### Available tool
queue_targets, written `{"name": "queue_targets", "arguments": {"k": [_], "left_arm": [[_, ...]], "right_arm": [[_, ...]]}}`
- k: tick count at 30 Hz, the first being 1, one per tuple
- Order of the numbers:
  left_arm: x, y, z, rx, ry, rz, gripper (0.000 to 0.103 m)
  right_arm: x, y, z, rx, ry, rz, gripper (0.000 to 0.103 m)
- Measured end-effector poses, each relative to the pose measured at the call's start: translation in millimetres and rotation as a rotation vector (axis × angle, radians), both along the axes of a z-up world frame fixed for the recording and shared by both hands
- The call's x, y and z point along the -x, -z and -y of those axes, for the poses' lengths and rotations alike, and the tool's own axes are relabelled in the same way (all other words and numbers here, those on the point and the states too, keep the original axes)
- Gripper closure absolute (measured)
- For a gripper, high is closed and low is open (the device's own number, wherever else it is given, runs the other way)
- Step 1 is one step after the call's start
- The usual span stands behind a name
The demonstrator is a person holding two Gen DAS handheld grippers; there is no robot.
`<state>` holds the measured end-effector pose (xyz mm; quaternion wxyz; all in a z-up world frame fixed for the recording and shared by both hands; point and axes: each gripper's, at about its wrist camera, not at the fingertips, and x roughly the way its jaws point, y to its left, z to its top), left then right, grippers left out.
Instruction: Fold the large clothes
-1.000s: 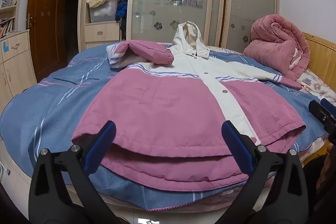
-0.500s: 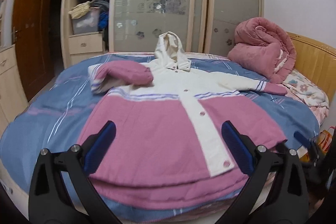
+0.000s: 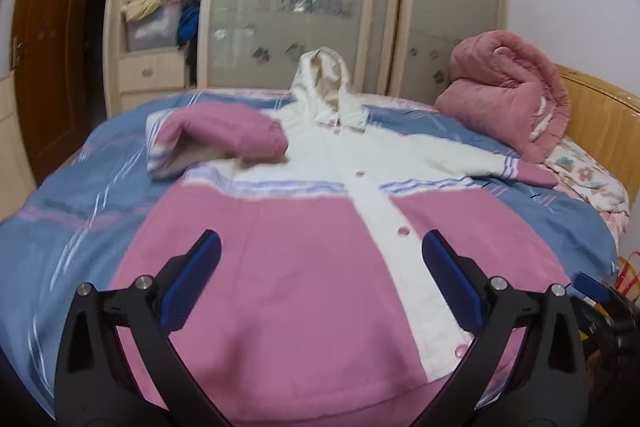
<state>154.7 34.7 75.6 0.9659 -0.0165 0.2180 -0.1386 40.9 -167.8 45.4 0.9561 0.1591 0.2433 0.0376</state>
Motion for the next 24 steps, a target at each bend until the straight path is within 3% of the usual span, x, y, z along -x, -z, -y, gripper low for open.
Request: {"name": "queue_targets", "arguments": {"k": [4,8,12,15,19,24], "left_arm": [[-5.0,-16.4,-17.5,0.030,-0.015,0.060,0.002],[-18.8,-24.8,-44.9,0.084,-0.057,0.088,0.002],[-34.7,-25.3,-76.5,0.179,-0.098,0.086,0.002],[-41.4,-24.1,-92.6,0.219,-0.113,0.079,0.002],[-40.5,-29.9,-102.0,0.209,-0.109,0.128,0.002],[-47.2,-31.9,-105.8,0.209,-0.099,0.129,0.002]], "right_arm": [[-54.4,-32.6,-8.5,-0.115,-0.096,-0.003,0.001],[-142.7,-48.7,-30.3,-0.349,-0.215,-0.088,0.001],[-246.0,-26.2,-74.0,-0.513,-0.302,-0.275,0.002],[-307.5,7.2,-90.7,-0.664,-0.273,-0.390,0.011],[-366.5,38.6,-105.2,-0.821,-0.217,-0.451,0.018],[-414.6,56.2,-113.5,-0.848,-0.134,-0.477,0.020]]}}
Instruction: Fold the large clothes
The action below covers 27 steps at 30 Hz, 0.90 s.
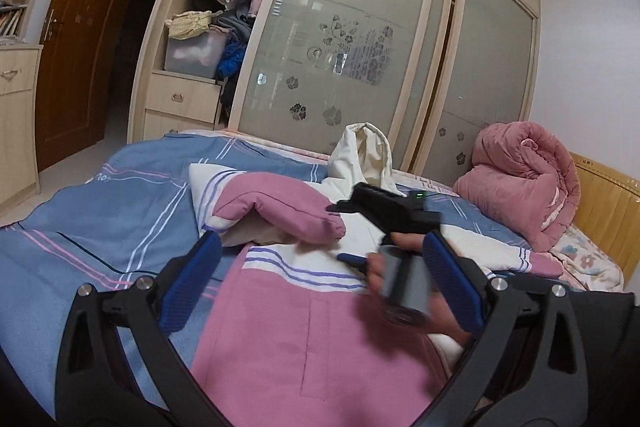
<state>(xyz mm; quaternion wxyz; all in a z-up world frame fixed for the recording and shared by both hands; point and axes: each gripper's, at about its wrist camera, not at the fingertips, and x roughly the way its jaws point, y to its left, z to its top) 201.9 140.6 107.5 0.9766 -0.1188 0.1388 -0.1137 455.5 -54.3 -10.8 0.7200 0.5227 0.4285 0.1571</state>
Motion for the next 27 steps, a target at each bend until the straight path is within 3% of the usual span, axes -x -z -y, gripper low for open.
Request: {"name": "queue_targets", "arguments": {"k": [2,4,6,11,16,20,24,27], "left_arm": [[-3.4,-0.1,0.2,-0.001,0.004,-0.002,0.002],[-6.8,-0.6,1.6,-0.013,0.002,-0.002,0.002],[-10.8,1.0,3.1,-0.017,0.002,-0.007,0.002],[-17.0,6.2,3.9,0.003,0.020,-0.030,0.002],[-17.9,7.2,8.8,0.007,0.040,-0.032,0.002],[-20.5,10.0,18.4,-0.013,0.070,-0.057,0.002],[-22.3,12.3,28.3,-0.030,0.100,-0.070,0.002],[-22.9,15.8,37.1,-0.052,0.118,-0.079,0.002]], "right_arm": [[-13.1,4.0,-0.7,0.009,0.037,0.001,0.025],[-25.4,-0.7,-5.1,0.044,0.030,0.019,0.040],[-29.5,-16.7,-8.5,0.135,0.028,0.066,0.079],[-27.4,-71.5,5.3,0.286,0.064,0.253,0.084],[-1.1,-129.3,50.1,0.522,0.195,0.438,0.085],[24.9,-126.5,113.7,0.635,0.343,0.400,0.085],[38.8,-91.7,168.5,0.720,0.475,0.260,0.085],[38.3,-66.1,195.2,0.790,0.502,0.184,0.085]]}}
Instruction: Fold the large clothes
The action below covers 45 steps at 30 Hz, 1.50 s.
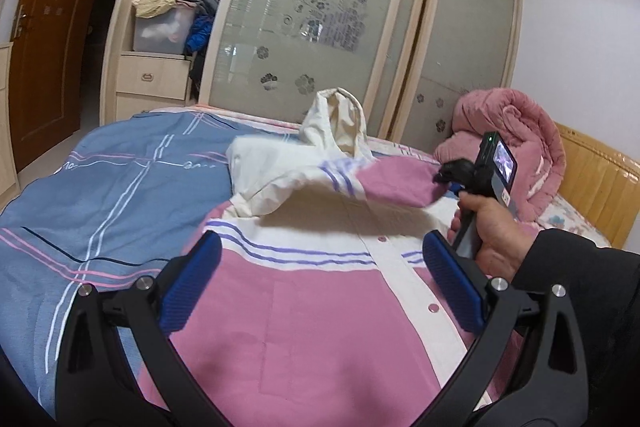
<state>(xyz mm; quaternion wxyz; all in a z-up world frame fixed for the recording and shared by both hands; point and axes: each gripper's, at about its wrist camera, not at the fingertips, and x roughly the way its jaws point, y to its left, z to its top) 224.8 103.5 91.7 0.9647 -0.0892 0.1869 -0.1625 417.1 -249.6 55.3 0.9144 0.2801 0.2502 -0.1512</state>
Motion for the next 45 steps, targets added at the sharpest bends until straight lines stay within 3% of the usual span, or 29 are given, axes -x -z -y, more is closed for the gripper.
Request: {"name": "queue_targets", "arguments": {"k": [6,13,19,20,21,23,24,28,31,33,36,40,43,45], "left_arm": [[-3.6,6.5,16.0,-0.031,0.031,-0.023,0.002],[-11.5,12.1,22.2,-0.020,0.036,-0.059,0.002],[-18.1,18.2,26.8,-0.017,0.029,-0.097,0.002],[-18.3,18.6,26.8,-0.016,0.030,-0.100,0.002],[-18.6,18.8,27.1,-0.017,0.029,-0.102,0.002],[-20.5,19.0,28.2,-0.029,0.024,-0.108,0.002],[-21.6,19.5,28.2,-0.032,0.023,-0.113,0.002],[-26.6,25.0,29.7,-0.030,0.019,-0.161,0.002],[-26.1,27.3,32.8,-0.032,0.030,-0.183,0.002],[-22.6,27.5,35.9,-0.049,0.034,-0.182,0.002],[-12.0,25.9,42.0,-0.091,0.038,-0.172,0.002],[12.0,20.2,50.3,-0.159,0.021,-0.156,0.002],[32.7,15.1,55.6,-0.198,-0.009,-0.146,0.002],[43.9,12.5,59.7,-0.209,-0.016,-0.130,0.002]], "right_arm": [[-7.9,30.5,26.4,0.050,-0.021,-0.098,0.085],[-1.0,-21.9,11.9,0.189,-0.070,0.034,0.085],[-30.8,28.8,33.1,0.138,-0.048,-0.229,0.082],[-30.9,39.6,39.3,0.109,-0.033,-0.267,0.070],[-28.4,43.8,43.0,0.095,-0.014,-0.275,0.048],[-17.8,45.1,46.9,0.083,0.007,-0.251,0.019],[-11.1,43.0,48.8,0.074,0.007,-0.228,0.017],[32.1,28.5,61.7,-0.040,-0.007,-0.112,0.017],[93.6,13.0,64.4,-0.132,-0.085,0.001,0.014],[131.6,3.5,60.7,-0.134,-0.127,0.051,0.008],[203.8,-12.6,46.1,-0.052,-0.171,0.122,0.001],[301.3,-25.8,9.6,0.160,-0.237,0.216,0.001],[354.9,-16.8,-14.2,0.298,-0.261,0.271,0.001],[373.2,-6.0,-22.8,0.338,-0.265,0.259,0.001]]}}
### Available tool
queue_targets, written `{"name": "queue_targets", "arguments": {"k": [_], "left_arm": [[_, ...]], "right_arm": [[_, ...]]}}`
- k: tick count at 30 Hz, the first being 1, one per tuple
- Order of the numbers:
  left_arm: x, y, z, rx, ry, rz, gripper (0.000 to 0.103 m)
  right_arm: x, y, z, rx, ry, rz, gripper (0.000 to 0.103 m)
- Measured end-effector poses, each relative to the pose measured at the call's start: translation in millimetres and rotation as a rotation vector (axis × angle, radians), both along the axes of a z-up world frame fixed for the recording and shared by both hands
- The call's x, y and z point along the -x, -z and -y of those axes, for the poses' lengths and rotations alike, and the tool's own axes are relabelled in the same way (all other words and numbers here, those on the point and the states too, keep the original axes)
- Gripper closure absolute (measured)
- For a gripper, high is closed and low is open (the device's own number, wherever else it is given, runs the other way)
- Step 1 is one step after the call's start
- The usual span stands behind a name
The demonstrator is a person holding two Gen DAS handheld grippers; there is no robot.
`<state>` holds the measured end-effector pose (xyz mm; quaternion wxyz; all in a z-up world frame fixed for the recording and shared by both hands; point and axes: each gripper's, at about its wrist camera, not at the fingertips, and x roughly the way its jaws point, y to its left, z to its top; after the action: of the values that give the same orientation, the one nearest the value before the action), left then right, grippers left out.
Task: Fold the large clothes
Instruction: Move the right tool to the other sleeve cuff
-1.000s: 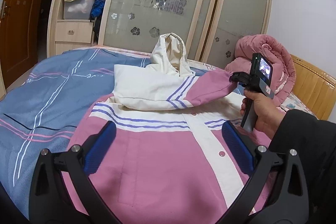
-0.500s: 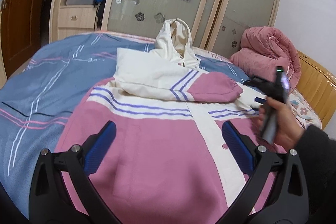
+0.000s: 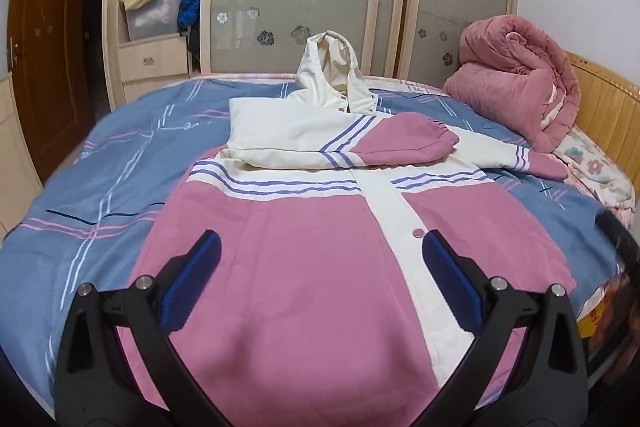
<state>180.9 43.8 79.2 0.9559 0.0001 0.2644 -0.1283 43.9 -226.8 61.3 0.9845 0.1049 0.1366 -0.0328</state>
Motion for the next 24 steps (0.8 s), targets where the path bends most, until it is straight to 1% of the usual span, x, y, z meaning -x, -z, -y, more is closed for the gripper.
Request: {"name": "queue_targets", "arguments": {"k": [2,4,5,6,9,10,12,13,15,16,19,21,22,24], "left_arm": [[11.6,0.1,3.7,-0.015,-0.020,0.027,0.002],[20.5,2.0,4.4,-0.021,-0.059,0.042,0.002],[25.8,3.4,3.1,-0.005,-0.081,0.050,0.002],[28.7,3.5,2.2,0.005,-0.093,0.051,0.002],[35.5,1.3,-1.6,0.033,-0.176,0.026,0.002],[38.1,0.9,-4.0,0.053,-0.182,0.014,0.002],[42.4,1.8,-7.6,0.072,-0.184,0.010,0.002],[44.2,2.2,-7.3,0.062,-0.185,0.020,0.002],[48.5,5.7,-3.3,0.012,-0.202,0.041,0.002],[49.5,8.7,-1.8,-0.007,-0.204,0.032,0.002],[46.3,17.4,1.9,-0.010,-0.145,-0.018,0.002],[45.7,23.0,4.8,-0.023,-0.131,-0.013,0.002],[44.7,24.7,5.1,-0.012,-0.116,-0.017,0.002],[45.3,25.6,3.4,0.006,-0.121,-0.008,0.002]], "right_arm": [[5.5,4.4,-0.8,-0.028,-0.035,-0.018,0.001],[7.9,3.5,-5.1,-0.004,-0.044,-0.005,0.001],[6.4,3.6,-7.7,0.024,-0.044,-0.011,0.001],[4.2,4.9,-7.9,0.028,-0.050,-0.022,0.001],[1.0,7.3,-6.4,0.021,-0.054,-0.039,0.001],[2.3,7.6,-6.7,0.016,-0.055,-0.036,0.001],[4.4,7.6,-5.7,0.009,-0.054,-0.033,0.001],[7.3,7.7,-6.4,0.007,-0.055,-0.031,0.001],[10.7,6.6,-8.0,0.018,-0.052,-0.026,0.001],[11.8,6.5,-8.7,0.024,-0.053,-0.026,0.001],[14.6,5.7,-11.3,0.049,-0.056,-0.021,0.001],[15.7,5.7,-11.2,0.060,-0.053,-0.020,0.001],[15.7,5.9,-10.6,0.061,-0.051,-0.021,0.001],[16.2,6.0,-8.5,0.054,-0.047,-0.025,0.001]]}}
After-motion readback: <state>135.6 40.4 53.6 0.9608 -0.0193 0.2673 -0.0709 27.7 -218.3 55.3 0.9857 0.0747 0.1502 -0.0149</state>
